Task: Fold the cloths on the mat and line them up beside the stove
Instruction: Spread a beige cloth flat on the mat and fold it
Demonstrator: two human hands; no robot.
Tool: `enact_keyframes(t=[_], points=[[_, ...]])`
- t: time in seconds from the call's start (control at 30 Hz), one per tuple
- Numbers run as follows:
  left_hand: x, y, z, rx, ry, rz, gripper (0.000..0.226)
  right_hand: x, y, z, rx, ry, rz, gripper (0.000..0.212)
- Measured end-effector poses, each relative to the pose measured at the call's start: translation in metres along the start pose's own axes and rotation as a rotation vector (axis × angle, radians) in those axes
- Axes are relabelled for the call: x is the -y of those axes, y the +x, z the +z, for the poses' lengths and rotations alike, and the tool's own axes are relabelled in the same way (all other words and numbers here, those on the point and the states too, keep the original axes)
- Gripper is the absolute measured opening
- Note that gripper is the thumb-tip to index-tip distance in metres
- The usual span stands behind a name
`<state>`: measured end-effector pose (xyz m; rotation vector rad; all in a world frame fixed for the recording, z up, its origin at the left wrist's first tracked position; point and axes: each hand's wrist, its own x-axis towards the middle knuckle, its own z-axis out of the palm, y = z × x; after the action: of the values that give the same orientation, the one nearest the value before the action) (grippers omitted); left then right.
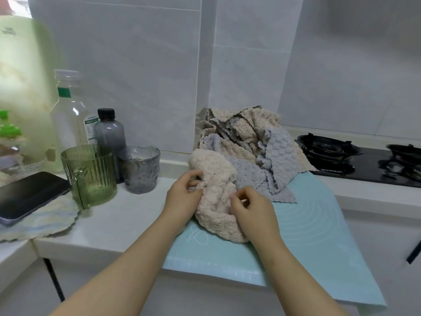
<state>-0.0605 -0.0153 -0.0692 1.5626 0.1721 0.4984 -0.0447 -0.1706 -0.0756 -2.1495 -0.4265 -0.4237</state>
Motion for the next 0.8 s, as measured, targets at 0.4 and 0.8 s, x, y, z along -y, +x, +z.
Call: enact_keyframes(t=[0.4,0.8], points=[[0.000,-0.006,-0.007,-0.075,0.243,0.144,0.068,0.007,-0.004,-0.002,0.181,-0.126,-0.127,0.020],[-0.016,-0.017,-0.009,0.013,-0.110,0.008,0.035,0.014,-0.003,-0.003,0.190,-0.187,0.100,0.051]])
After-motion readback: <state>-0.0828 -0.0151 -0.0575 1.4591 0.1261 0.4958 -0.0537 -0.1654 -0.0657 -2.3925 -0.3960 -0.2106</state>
